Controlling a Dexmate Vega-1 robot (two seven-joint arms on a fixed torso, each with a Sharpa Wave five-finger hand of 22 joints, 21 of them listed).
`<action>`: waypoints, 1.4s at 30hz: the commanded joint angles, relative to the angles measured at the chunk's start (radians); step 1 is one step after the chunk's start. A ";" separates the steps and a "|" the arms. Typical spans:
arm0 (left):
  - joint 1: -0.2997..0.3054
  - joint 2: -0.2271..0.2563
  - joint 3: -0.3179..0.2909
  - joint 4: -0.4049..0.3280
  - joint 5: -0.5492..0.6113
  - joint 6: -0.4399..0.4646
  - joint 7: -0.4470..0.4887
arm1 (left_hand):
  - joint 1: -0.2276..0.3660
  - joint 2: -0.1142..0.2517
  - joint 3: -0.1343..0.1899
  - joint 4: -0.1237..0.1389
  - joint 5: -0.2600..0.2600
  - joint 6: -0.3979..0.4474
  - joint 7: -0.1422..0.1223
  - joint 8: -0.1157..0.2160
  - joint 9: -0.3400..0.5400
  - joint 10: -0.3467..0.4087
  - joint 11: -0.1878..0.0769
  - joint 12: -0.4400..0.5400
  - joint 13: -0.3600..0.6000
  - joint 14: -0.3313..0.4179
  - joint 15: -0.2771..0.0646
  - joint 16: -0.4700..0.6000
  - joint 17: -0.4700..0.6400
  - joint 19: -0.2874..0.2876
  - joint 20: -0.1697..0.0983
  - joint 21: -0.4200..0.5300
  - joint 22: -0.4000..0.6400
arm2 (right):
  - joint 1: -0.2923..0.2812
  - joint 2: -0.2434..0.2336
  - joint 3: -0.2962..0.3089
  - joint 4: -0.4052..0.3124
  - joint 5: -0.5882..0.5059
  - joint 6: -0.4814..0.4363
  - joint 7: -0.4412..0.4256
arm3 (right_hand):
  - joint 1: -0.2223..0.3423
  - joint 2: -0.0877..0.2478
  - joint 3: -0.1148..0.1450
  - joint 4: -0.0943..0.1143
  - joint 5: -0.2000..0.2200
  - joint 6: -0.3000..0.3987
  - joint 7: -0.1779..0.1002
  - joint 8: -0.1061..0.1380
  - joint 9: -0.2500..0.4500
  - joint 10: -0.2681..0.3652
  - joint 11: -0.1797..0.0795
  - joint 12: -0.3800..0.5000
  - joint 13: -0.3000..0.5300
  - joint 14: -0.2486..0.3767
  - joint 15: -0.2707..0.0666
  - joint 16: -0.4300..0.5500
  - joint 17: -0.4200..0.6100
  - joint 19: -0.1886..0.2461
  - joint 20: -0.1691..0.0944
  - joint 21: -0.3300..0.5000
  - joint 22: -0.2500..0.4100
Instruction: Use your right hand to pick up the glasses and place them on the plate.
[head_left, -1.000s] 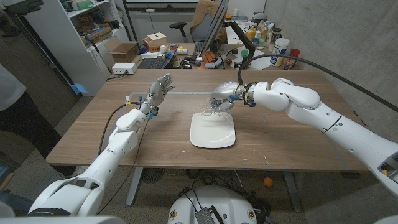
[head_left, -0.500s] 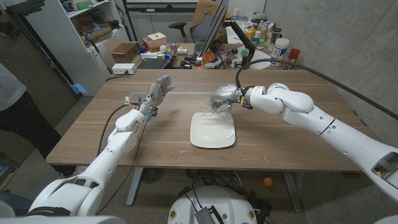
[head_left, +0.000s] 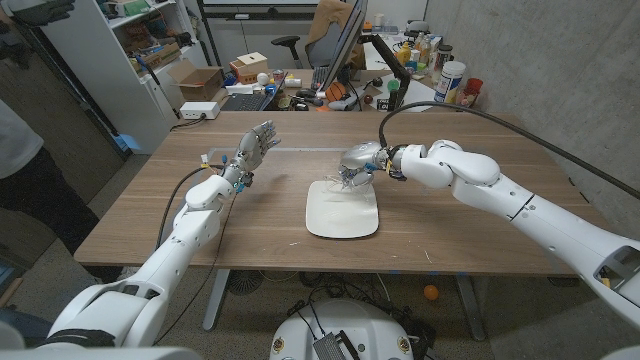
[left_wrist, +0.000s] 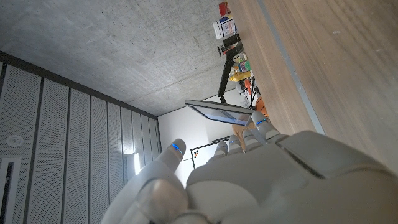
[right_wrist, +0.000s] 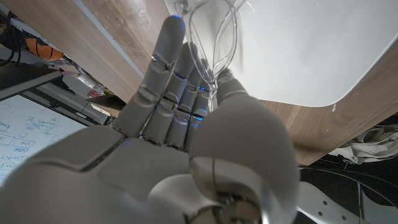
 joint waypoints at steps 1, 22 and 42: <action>-0.016 -0.010 0.000 0.026 0.009 0.002 -0.005 | -0.011 0.097 0.001 0.000 0.005 -0.057 0.000 0.002 0.004 -0.089 -0.001 0.005 0.001 -0.074 0.004 -0.003 0.003 -0.062 0.004 -0.003 0.005 | -0.011 -0.002 -0.020 0.027 0.004 -0.005 -0.007 | 0.076 0.063 0.001 0.001 0.006 0.065 -0.052 0.003 0.003 0.018 -0.009 0.005 0.003 0.113 -0.107 -0.002 0.004 -0.039 -0.068 0.008 -0.002; -0.016 -0.012 -0.004 0.027 0.012 0.007 -0.009 | -0.011 0.098 0.000 0.000 0.005 -0.058 0.000 0.002 0.004 -0.091 -0.001 0.004 0.001 -0.074 0.004 -0.004 0.003 -0.060 0.004 -0.008 0.005 | -0.026 -0.001 -0.045 0.030 -0.006 -0.012 0.000 | 0.078 0.063 -0.001 0.002 0.006 0.065 -0.051 -0.001 0.005 0.018 -0.009 0.001 0.007 0.115 -0.107 -0.010 0.009 -0.049 -0.068 0.028 -0.022; -0.012 -0.011 -0.009 0.025 0.010 0.003 -0.010 | -0.010 0.099 0.000 0.000 0.005 -0.057 0.001 0.003 0.004 -0.090 -0.001 0.005 0.001 -0.073 0.004 -0.003 0.003 -0.056 0.002 -0.013 0.005 | -0.002 0.006 -0.068 0.026 0.008 0.000 0.104 | -0.012 0.049 -0.043 0.054 -0.003 -0.016 -0.044 -0.052 -0.004 -0.022 0.014 -0.030 -0.010 0.086 -0.093 -0.058 -0.027 -0.042 -0.053 0.063 -0.073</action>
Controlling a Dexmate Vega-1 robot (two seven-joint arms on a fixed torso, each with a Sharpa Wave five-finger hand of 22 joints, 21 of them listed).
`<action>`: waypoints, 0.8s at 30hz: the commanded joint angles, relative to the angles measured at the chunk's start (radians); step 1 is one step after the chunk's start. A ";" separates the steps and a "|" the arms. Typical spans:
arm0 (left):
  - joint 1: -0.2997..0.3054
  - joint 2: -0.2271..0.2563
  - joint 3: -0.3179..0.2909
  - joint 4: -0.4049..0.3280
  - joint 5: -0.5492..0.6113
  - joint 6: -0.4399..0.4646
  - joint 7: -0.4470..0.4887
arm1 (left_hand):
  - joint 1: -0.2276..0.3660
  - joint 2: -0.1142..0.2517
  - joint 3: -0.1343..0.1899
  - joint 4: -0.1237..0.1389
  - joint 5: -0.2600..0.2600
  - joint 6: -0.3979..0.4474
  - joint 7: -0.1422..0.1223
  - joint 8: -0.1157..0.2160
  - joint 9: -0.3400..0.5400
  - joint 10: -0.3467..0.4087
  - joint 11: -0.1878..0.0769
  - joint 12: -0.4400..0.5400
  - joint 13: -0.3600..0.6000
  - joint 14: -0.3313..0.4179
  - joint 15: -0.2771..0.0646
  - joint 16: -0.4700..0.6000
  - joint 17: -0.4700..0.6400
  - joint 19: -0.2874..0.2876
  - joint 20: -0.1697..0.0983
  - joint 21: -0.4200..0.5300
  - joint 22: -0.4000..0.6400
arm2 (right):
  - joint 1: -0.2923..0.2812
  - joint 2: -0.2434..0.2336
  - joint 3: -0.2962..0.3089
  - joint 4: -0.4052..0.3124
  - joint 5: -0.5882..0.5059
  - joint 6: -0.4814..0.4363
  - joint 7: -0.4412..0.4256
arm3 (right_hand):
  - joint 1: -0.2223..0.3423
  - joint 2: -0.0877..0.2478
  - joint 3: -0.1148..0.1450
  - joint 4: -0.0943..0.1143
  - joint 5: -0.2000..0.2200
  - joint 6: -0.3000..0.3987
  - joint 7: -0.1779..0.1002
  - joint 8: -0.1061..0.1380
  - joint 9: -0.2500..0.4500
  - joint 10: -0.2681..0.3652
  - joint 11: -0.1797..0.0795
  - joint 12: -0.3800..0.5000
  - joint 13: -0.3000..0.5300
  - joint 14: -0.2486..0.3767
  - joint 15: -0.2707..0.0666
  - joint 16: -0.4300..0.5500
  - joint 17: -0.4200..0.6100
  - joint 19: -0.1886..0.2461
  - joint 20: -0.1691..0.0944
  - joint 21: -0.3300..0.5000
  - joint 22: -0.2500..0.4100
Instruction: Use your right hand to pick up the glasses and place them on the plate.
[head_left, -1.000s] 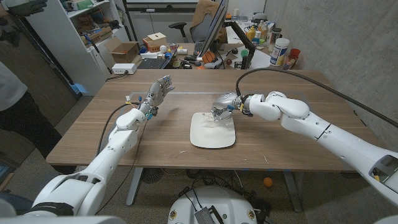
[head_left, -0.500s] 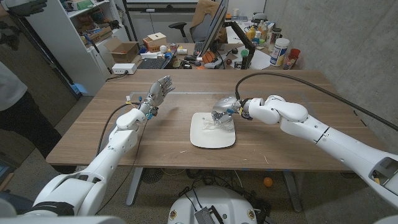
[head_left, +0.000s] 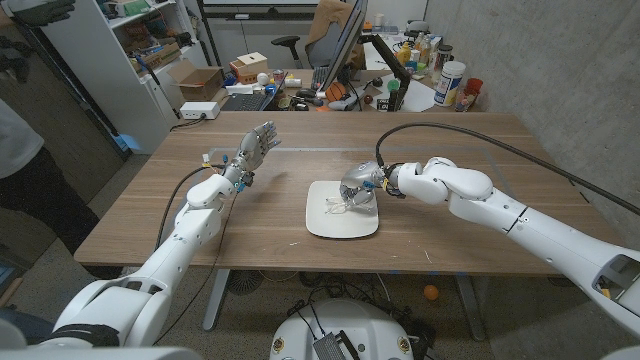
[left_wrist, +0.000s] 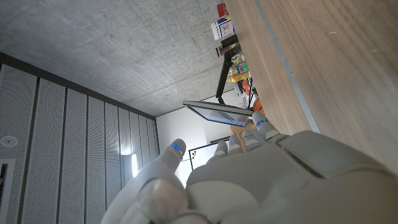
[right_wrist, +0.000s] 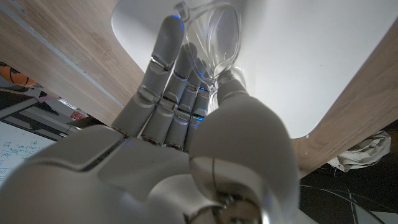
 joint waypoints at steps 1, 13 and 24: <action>0.004 0.000 -0.003 -0.002 -0.002 -0.002 -0.001 | -0.010 0.099 0.000 0.000 0.005 -0.058 0.001 0.003 0.004 -0.090 -0.001 0.005 0.001 -0.074 0.004 -0.003 0.003 -0.057 0.002 -0.003 0.005 | 0.023 0.008 -0.015 -0.004 0.013 0.005 0.086 | -0.031 0.046 -0.026 0.041 -0.001 -0.039 -0.039 -0.049 -0.009 -0.024 0.017 -0.014 -0.011 0.076 -0.095 -0.042 -0.032 -0.041 -0.049 0.013 -0.034; 0.000 0.000 -0.004 0.002 -0.001 -0.006 -0.003 | -0.010 0.099 0.000 0.000 0.006 -0.057 0.000 0.003 0.004 -0.090 0.000 0.005 0.001 -0.072 0.003 -0.003 0.003 -0.055 0.003 -0.006 0.005 | 0.034 0.009 -0.018 -0.009 0.006 0.001 0.114 | -0.088 0.023 -0.049 0.056 0.014 -0.221 -0.079 -0.188 -0.062 -0.041 0.013 -0.007 -0.029 0.098 -0.102 -0.077 -0.047 -0.050 -0.039 0.011 -0.095; -0.002 -0.002 -0.004 0.006 -0.002 -0.011 -0.007 | -0.010 0.099 0.000 0.000 0.005 -0.058 -0.001 0.003 0.004 -0.091 -0.001 0.005 0.001 -0.073 0.004 -0.003 0.003 -0.055 0.003 -0.009 0.005 | 0.016 -0.001 -0.006 -0.042 -0.038 -0.025 0.090 | -0.103 0.011 -0.053 0.044 0.024 -0.443 -0.103 -0.252 -0.120 -0.160 0.019 -0.062 -0.082 0.033 -0.102 -0.193 -0.137 -0.076 -0.018 0.001 -0.111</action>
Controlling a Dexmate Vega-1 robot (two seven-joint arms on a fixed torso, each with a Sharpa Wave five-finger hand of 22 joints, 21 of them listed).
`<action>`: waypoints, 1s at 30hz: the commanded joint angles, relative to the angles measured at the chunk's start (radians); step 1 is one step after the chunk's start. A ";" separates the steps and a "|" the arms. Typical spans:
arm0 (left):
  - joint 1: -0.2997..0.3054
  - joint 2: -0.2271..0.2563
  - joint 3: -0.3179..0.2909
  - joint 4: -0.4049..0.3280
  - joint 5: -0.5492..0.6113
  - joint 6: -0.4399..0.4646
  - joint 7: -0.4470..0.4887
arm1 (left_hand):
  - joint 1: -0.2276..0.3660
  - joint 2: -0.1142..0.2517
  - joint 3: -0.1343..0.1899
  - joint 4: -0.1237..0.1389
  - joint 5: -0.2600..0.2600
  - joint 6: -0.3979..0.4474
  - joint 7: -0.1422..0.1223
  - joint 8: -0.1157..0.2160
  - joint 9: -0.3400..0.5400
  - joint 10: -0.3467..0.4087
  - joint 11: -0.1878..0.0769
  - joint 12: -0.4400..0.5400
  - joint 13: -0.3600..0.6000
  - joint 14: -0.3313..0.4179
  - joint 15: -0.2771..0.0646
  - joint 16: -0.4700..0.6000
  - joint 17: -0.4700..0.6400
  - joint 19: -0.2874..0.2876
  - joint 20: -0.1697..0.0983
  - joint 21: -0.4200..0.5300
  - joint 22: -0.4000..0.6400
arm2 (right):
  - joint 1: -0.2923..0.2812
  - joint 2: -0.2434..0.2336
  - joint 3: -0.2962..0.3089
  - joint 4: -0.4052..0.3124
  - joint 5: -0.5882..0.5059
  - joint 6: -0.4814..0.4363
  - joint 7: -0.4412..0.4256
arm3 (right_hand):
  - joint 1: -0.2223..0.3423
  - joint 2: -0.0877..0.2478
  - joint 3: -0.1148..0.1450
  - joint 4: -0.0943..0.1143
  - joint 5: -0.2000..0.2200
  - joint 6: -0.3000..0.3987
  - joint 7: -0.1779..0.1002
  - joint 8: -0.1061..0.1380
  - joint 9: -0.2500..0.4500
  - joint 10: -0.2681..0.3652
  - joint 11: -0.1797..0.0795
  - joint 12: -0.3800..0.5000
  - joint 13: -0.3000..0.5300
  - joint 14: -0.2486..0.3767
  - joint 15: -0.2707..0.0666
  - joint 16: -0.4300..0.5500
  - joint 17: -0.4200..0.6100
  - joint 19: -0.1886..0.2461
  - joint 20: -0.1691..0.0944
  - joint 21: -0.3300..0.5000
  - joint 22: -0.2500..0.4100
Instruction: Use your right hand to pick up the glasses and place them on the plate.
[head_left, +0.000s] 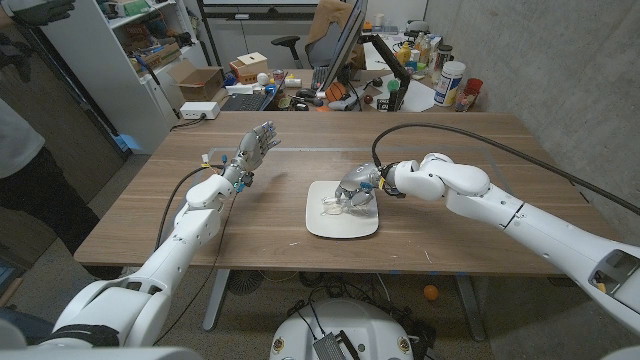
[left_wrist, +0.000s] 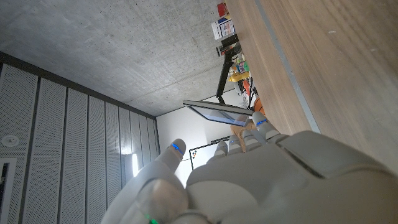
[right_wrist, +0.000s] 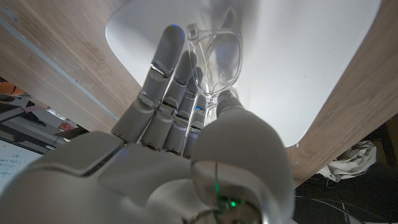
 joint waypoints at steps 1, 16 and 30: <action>-0.003 -0.001 -0.001 0.002 -0.001 -0.005 -0.003 | -0.010 0.099 0.000 0.000 0.005 -0.059 0.000 0.002 0.004 -0.091 -0.001 0.005 0.001 -0.073 0.004 -0.003 0.003 -0.055 0.003 -0.002 0.005 | -0.013 -0.010 0.011 -0.032 -0.044 -0.027 -0.015 | -0.034 -0.014 -0.007 -0.002 0.011 -0.172 -0.010 -0.012 -0.035 -0.109 -0.002 -0.061 -0.045 0.017 -0.098 -0.088 -0.069 -0.084 -0.020 -0.010 -0.003; 0.002 0.003 -0.002 -0.009 -0.003 -0.001 -0.003 | -0.010 0.098 0.000 0.000 0.005 -0.058 0.000 0.003 0.004 -0.092 0.001 0.004 0.001 -0.072 0.005 -0.003 0.003 -0.052 0.006 -0.005 0.006 | -0.032 -0.018 0.033 -0.048 -0.036 -0.023 -0.042 | -0.161 -0.101 -0.066 0.033 0.037 -0.478 0.029 0.010 -0.066 -0.540 0.017 -0.347 -0.191 -0.347 -0.003 -0.259 -0.310 -0.183 0.133 -0.147 -0.017; -0.005 0.001 -0.001 0.001 -0.003 -0.004 -0.007 | -0.010 0.099 0.000 0.000 0.005 -0.059 0.000 0.003 0.004 -0.092 0.002 0.005 0.001 -0.071 0.009 -0.003 0.002 -0.050 0.008 -0.008 0.006 | -0.034 -0.022 0.045 -0.045 -0.012 -0.016 -0.053 | -0.264 -0.161 -0.136 0.078 0.053 -0.541 0.023 0.016 -0.068 -0.614 0.014 -0.423 -0.243 -0.479 0.032 -0.258 -0.373 -0.244 0.189 -0.246 -0.018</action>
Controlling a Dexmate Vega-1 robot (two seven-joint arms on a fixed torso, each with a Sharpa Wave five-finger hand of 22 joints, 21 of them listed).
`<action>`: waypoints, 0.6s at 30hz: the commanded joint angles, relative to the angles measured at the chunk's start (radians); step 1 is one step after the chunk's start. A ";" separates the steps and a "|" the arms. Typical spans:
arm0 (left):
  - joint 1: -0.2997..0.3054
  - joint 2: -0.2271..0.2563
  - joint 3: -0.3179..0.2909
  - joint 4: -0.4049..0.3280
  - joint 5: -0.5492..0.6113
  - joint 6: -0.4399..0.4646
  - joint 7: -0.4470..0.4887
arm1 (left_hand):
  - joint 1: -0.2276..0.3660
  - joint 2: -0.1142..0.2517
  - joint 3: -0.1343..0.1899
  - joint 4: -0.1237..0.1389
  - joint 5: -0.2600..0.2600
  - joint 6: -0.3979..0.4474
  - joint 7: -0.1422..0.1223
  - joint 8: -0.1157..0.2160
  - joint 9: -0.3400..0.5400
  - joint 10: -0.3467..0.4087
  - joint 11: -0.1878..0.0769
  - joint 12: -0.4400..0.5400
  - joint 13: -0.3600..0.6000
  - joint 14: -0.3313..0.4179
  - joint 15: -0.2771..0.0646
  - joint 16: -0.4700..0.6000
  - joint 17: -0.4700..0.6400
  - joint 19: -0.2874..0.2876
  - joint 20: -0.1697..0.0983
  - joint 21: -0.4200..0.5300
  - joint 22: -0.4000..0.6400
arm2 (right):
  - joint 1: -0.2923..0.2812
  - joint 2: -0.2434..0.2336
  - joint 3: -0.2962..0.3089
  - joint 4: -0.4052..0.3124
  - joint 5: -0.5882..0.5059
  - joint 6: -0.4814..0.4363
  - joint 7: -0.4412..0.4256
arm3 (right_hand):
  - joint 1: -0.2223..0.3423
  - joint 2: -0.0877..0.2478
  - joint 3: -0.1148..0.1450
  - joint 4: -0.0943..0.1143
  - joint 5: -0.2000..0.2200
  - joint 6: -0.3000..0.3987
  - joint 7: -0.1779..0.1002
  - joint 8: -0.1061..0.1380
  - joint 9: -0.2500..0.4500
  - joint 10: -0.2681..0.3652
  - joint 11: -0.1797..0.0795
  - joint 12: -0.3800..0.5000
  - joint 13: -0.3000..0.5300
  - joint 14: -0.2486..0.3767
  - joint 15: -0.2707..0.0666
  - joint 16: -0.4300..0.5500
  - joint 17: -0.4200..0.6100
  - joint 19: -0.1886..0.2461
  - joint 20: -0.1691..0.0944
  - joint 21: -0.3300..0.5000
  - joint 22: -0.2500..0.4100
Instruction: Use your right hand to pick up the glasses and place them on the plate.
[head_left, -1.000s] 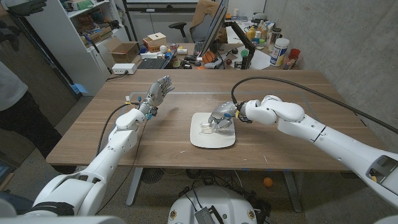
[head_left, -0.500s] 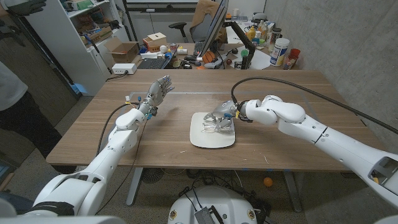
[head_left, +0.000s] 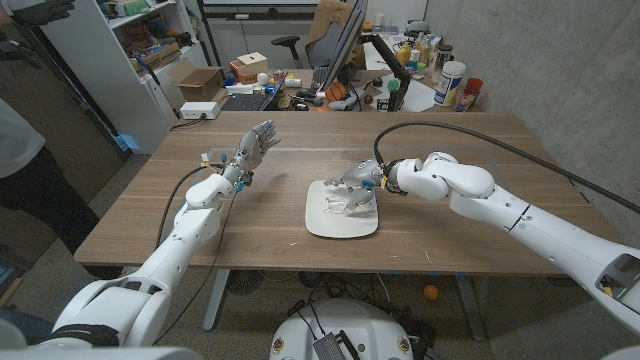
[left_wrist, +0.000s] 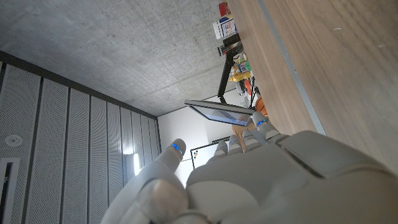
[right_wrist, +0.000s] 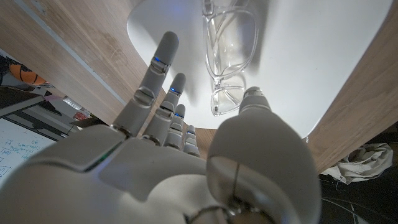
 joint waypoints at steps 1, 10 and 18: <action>-0.005 0.000 0.001 0.005 0.000 -0.001 -0.004 | -0.010 0.099 0.000 0.000 0.005 -0.059 0.000 0.003 0.004 -0.092 0.002 0.005 0.001 -0.068 0.005 -0.003 0.002 -0.050 0.008 -0.001 0.006 | -0.007 -0.006 0.017 -0.004 0.013 0.005 -0.013 | -0.018 -0.001 -0.012 0.004 0.011 -0.003 -0.004 0.013 0.002 -0.009 0.002 -0.012 -0.009 -0.038 -0.019 0.001 -0.012 -0.035 0.028 -0.032 0.003; -0.001 0.002 -0.001 -0.004 0.000 -0.001 0.001 | -0.010 0.099 0.000 0.000 0.005 -0.059 0.000 0.003 0.004 -0.092 0.004 0.005 0.001 -0.067 0.006 -0.003 0.002 -0.048 0.008 -0.003 0.006 | -0.004 -0.007 0.024 -0.003 0.025 0.012 -0.026 | -0.058 0.030 -0.037 0.037 0.042 0.007 -0.012 0.018 0.001 -0.033 0.007 -0.033 -0.057 -0.193 0.022 0.007 -0.085 -0.289 0.174 -0.236 0.004; 0.001 0.003 0.000 -0.009 -0.001 0.002 0.001 | -0.010 0.099 0.000 0.000 0.005 -0.059 -0.001 0.003 0.004 -0.091 0.003 0.005 0.001 -0.067 0.005 -0.003 0.002 -0.047 0.008 -0.005 0.006 | -0.008 -0.010 0.033 -0.012 0.027 0.018 -0.047 | -0.064 0.053 -0.046 0.045 0.054 0.025 -0.020 0.020 0.001 -0.060 0.009 -0.036 -0.082 -0.326 0.045 0.003 -0.138 -0.462 0.197 -0.373 0.007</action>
